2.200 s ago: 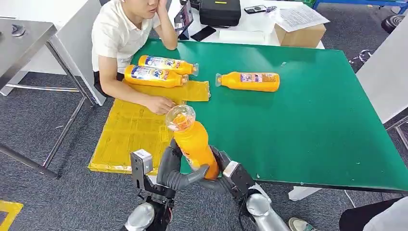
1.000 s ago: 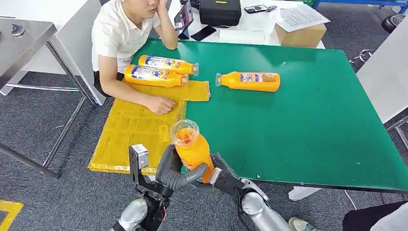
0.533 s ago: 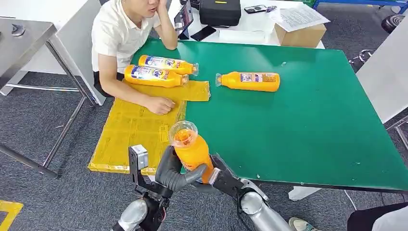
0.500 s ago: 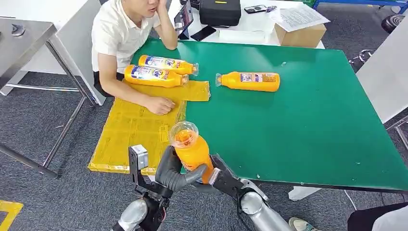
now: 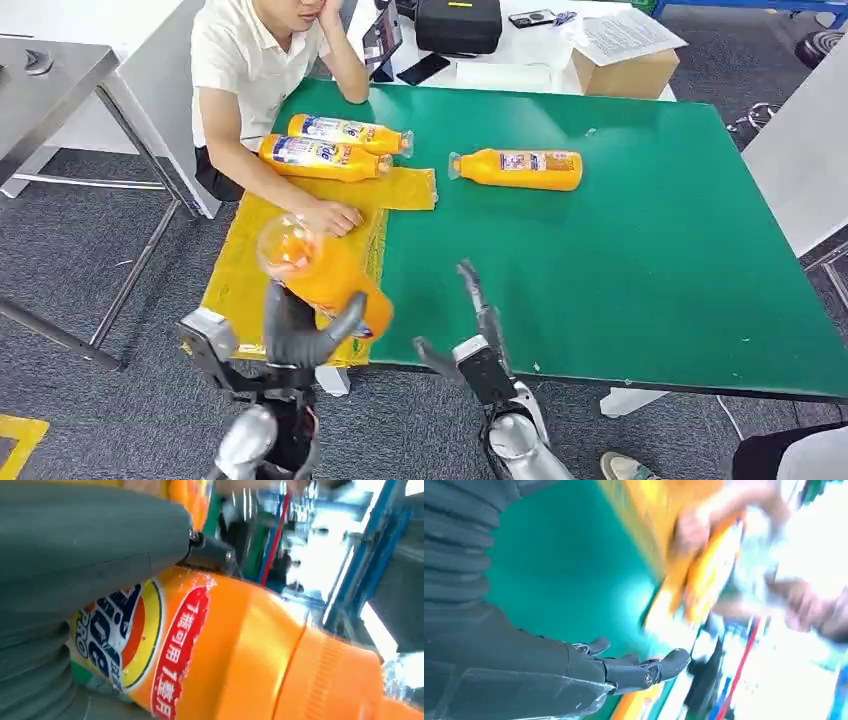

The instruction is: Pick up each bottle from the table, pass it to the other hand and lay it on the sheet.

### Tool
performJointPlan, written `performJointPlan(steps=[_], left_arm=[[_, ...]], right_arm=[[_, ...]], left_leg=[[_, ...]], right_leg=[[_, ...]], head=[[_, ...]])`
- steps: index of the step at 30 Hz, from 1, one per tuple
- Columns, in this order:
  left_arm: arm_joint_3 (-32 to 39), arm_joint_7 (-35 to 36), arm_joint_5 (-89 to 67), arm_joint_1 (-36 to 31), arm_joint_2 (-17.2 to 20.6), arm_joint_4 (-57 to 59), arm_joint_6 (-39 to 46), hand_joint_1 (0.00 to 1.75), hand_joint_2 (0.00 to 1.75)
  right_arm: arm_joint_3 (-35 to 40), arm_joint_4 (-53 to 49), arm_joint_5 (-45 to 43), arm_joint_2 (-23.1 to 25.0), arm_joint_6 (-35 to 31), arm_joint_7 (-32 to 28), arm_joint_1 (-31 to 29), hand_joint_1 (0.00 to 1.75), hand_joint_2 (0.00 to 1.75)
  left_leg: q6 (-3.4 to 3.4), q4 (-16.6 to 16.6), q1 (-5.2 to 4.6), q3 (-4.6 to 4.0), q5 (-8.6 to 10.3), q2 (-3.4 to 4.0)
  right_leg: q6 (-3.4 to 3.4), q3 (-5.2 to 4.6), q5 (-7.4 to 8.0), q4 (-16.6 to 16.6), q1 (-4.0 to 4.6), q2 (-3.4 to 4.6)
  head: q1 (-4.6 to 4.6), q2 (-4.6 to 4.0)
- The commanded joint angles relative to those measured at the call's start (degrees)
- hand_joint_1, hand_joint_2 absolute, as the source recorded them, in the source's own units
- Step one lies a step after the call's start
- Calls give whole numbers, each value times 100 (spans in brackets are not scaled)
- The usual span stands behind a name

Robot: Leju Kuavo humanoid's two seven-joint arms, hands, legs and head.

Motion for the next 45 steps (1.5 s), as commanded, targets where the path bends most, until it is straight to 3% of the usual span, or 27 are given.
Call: performJointPlan(steps=[1, 4, 5, 8, 14, 17, 18, 20, 21, 23, 26, 29, 39, 45], left_arm=[[517, 41, -120, 156, 16, -543, -64, 175, 175], [829, 332, 907, 224, -194, -642, -547, 175, 175], [998, 290, 1251, 246, -314, -766, -743, 175, 175], [1279, 190, 1350, 205, -513, -1097, -1073, 175, 175], [1463, 254, 1319, 260, -585, -1191, -1453, 175, 175], [1325, -125, 251, 105, -371, -962, -935, 175, 175], [1109, -281, -985, -52, -43, -635, -139, 175, 175], [569, -58, -3389, -576, 415, 636, 1269, 175, 175], [444, -274, -3921, -784, 460, 1157, 1437, 175, 175], [182, 159, -5238, -1273, 450, 2312, 1739, 175, 175], [-259, 905, -6997, -2072, 382, 3727, 1720, 175, 175], [-450, 1237, -7676, -2609, 237, 4483, 1364, 175, 175], [-444, 1256, -7692, -2672, 210, 4542, 1329, 175, 175], [-378, 1502, -7686, -3034, 118, 5008, 373, 175, 175]], right_arm=[[-430, 20, -47, 258, 33, -19, 58, 0, 0], [-762, 109, -412, 445, -234, -49, 41, 0, 0], [-964, 121, -951, 532, 165, -41, 53, 0, 0], [-1521, 646, -1660, 672, 535, 51, -76, 0, 0], [-1773, 1022, -1671, 768, 548, -365, -67, 0, 0], [-1870, 346, -1478, 824, 89, -372, 132, 0, 0], [-1912, 188, -1458, 835, -13, -372, 188, 0, 0], [-1941, -84, -1409, 798, -158, -372, 318, 0, 0], [-1945, -100, -1405, 794, -110, -372, 322, 0, 0], [-1927, -70, -1386, 825, 14, -372, 265, 0, 0], [-1848, -42, -1292, 872, 77, -372, 143, 0, 0], [-1853, -106, -1293, 884, 81, -372, 93, 0, 0], [-1858, -101, -1297, 880, 84, -372, 87, 0, 0], [-2017, -255, -1340, 890, 249, -372, 215, 0, 0]], left_leg=[[-6, -1, 1, 10, -6, 17], [-7, -1, 0, 13, -5, 4], [-5, -1, 0, 7, -2, 4], [-5, 1, -1, 2, -2, 6], [-12, -11, -1, 33, -7, 1], [-7, -3, -3, 14, -6, 5], [-11, -1, -2, 19, -9, -2], [-11, -6, -2, 21, -4, -8], [-7, -13, -6, 15, 6, -21], [-14, -33, -4, 41, 16, -54], [-7, -12, -6, 14, 15, -39], [-10, -10, -4, 11, 26, -53], [-12, -1, -6, 14, 13, -16], [-9, 2, -3, -9, 18, -16]], right_leg=[[-6, 5, -1, 1, 1, 15], [-9, 10, -5, 2, 0, 0], [-7, 4, -2, 1, 0, 2], [-6, 2, 0, 0, 0, 5], [-14, 31, -7, -6, 1, 2], [-9, 11, -4, 2, -2, 4], [-13, 17, -11, 6, 0, -3], [-12, 19, -8, 0, -1, -9], [-8, 16, -3, -4, -5, -22], [-15, 47, -5, -20, -3, -53], [-7, 15, 0, -6, -5, -38], [-8, 19, 0, -3, -4, -49], [-2, 14, 4, 5, -3, -12], [1, -7, 9, 5, -1, -13]], head=[[-2, 0], [-2, 0], [-2, 0], [-2, 0], [-4, 0], [-2, 0], [-2, 0], [-2, 0], [-2, 0], [-2, 0], [-2, 0], [2, 0], [-4, 0], [-2, 0]])
